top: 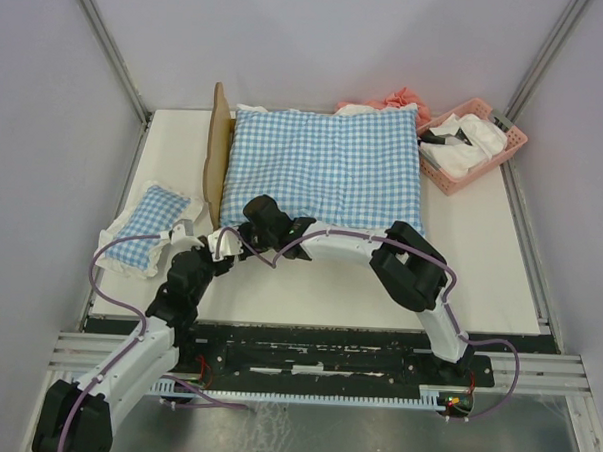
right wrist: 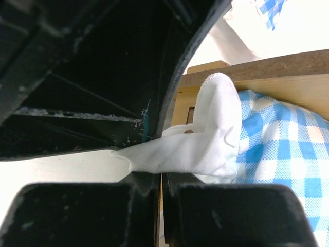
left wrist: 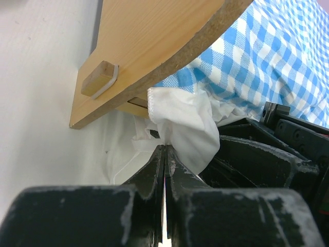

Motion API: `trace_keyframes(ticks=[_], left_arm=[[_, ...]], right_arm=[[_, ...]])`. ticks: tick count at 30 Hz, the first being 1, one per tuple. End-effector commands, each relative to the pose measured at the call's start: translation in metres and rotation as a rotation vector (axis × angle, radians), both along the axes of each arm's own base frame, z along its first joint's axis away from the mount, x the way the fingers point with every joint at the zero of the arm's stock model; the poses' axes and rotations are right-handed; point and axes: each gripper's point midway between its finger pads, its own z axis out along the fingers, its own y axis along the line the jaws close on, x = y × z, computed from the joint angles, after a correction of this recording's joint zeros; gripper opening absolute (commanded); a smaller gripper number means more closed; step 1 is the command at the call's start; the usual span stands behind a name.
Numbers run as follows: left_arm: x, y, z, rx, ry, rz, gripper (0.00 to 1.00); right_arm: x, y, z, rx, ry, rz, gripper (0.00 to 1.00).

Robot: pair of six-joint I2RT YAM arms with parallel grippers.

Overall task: Set up the pet bed
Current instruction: Tie the ropes to the bed frame.

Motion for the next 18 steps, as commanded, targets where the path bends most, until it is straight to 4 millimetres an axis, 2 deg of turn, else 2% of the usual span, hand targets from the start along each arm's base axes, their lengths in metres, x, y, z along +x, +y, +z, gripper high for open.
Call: trace_keyframes(ticks=[1, 5, 12, 18], left_arm=[[0.003, 0.001, 0.008, -0.041, -0.028, 0.020, 0.03], [0.003, 0.001, 0.009, -0.042, -0.029, 0.022, 0.03], [0.002, 0.001, 0.009, -0.035, -0.028, 0.019, 0.03], [0.002, 0.004, 0.010, -0.033, -0.039, 0.033, 0.03]], right_arm=[[0.018, 0.010, 0.022, 0.064, -0.096, -0.031, 0.02], [0.020, 0.007, 0.015, 0.051, -0.088, -0.060, 0.02], [0.030, 0.002, 0.016, 0.077, -0.035, -0.152, 0.02], [0.028, -0.001, 0.011, 0.067, 0.004, -0.163, 0.02]])
